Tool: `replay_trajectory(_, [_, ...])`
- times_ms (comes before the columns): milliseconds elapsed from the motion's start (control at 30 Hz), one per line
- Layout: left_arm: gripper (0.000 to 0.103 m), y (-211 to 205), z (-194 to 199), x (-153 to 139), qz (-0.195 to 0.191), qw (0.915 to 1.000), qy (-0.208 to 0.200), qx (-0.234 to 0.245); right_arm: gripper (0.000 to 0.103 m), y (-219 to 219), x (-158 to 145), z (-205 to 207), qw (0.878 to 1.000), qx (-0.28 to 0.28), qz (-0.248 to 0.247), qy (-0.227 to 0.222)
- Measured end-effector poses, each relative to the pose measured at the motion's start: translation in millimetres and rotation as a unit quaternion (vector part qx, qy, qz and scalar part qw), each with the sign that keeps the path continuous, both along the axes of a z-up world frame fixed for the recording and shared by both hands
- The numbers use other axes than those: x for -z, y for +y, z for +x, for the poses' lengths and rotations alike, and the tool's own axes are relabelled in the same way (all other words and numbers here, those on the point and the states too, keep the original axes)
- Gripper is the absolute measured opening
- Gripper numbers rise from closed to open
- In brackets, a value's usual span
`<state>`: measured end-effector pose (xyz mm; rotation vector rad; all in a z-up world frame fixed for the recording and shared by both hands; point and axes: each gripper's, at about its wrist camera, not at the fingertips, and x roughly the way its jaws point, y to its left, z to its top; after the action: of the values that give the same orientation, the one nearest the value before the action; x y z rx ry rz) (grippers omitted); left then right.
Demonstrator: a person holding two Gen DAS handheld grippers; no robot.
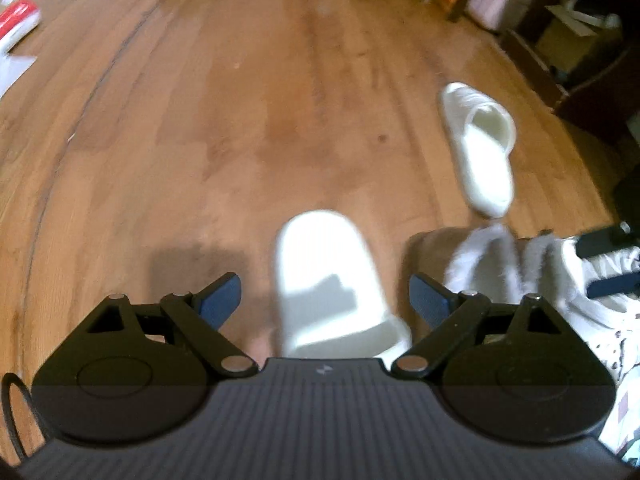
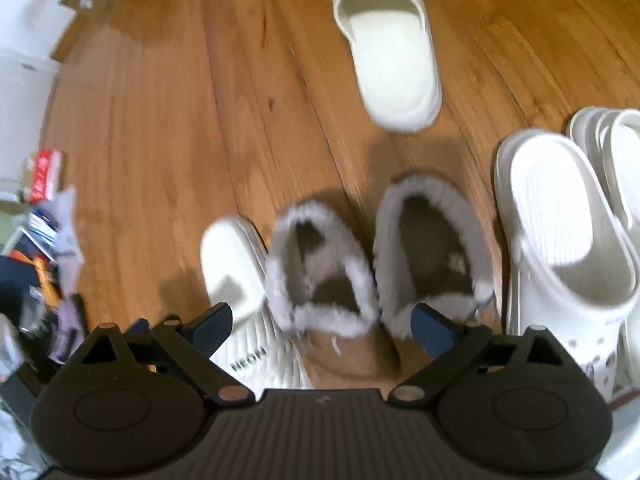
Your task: Organize scattered shoes
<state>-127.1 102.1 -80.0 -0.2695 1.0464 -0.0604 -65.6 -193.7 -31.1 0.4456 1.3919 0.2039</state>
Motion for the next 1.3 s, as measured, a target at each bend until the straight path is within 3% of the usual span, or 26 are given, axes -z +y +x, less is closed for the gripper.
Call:
replay_trajectory(67, [0.095, -13, 13, 1, -0.006, 0.9994, 0.035, -0.007, 0.093, -16, -6, 5, 0.999, 0.011, -0.007, -0.042])
replay_trajectory(167, [0.092, -49, 53, 18, -0.046, 0.9878, 0.149, 0.005, 0.084, -33, -15, 12, 0.994, 0.020, -0.045, -0.095])
replay_trajectory(200, [0.092, -60, 63, 14, -0.033, 0.9893, 0.142, 0.015, 0.083, -36, -17, 14, 0.992, 0.018, -0.059, -0.114])
replay_trajectory(267, [0.092, -86, 82, 2, 0.023, 0.9914, 0.123, 0.039, 0.082, -40, -22, 23, 0.974, -0.010, -0.109, -0.201])
replay_trajectory(300, [0.092, -98, 91, -4, 0.053, 0.9914, 0.107, 0.053, 0.082, -41, -22, 23, 0.971, -0.014, -0.115, -0.211])
replay_trajectory(400, [0.092, -125, 111, -13, 0.116, 0.9869, 0.055, 0.098, 0.063, -59, -18, 34, 0.962, -0.024, -0.115, -0.247])
replay_trajectory(467, [0.092, -156, 135, -17, 0.175, 0.9719, -0.015, 0.157, 0.058, -71, -12, 41, 0.964, -0.016, -0.096, -0.247])
replay_trajectory(533, [0.093, -173, 148, -16, 0.209, 0.9606, -0.045, 0.178, 0.057, -79, -9, 49, 0.962, -0.030, -0.098, -0.254])
replay_trajectory(600, [0.093, -199, 167, -9, 0.257, 0.9414, -0.082, 0.202, 0.057, -84, -9, 64, 0.955, -0.066, -0.117, -0.263])
replay_trajectory(700, [0.093, -221, 195, 9, 0.295, 0.9285, -0.093, 0.206, 0.057, -91, -4, 81, 0.958, -0.086, -0.107, -0.250])
replay_trajectory(867, [0.093, -245, 235, 40, 0.342, 0.9148, -0.096, 0.192, 0.057, -115, 2, 91, 0.966, -0.051, -0.101, -0.232])
replay_trajectory(1067, [0.093, -257, 267, 65, 0.316, 0.9252, -0.103, 0.183, 0.058, -138, 2, 92, 0.970, -0.042, -0.087, -0.225])
replay_trajectory(1133, [0.084, -261, 272, 71, 0.322, 0.9229, -0.102, 0.184, 0.058, -141, 6, 95, 0.971, -0.034, -0.081, -0.221])
replay_trajectory(1200, [0.036, -266, 276, 72, 0.317, 0.9244, -0.099, 0.187, 0.058, -142, 9, 98, 0.973, -0.025, -0.076, -0.216])
replay_trajectory(1233, [0.030, -266, 278, 72, 0.309, 0.9280, -0.093, 0.185, 0.058, -142, 10, 99, 0.974, -0.026, -0.074, -0.213])
replay_trajectory(1267, [0.013, -265, 281, 71, 0.293, 0.9347, -0.084, 0.183, 0.059, -141, 12, 100, 0.975, -0.027, -0.072, -0.210])
replay_trajectory(1300, [0.014, -263, 283, 70, 0.277, 0.9406, -0.077, 0.180, 0.061, -140, 12, 101, 0.974, -0.032, -0.074, -0.210])
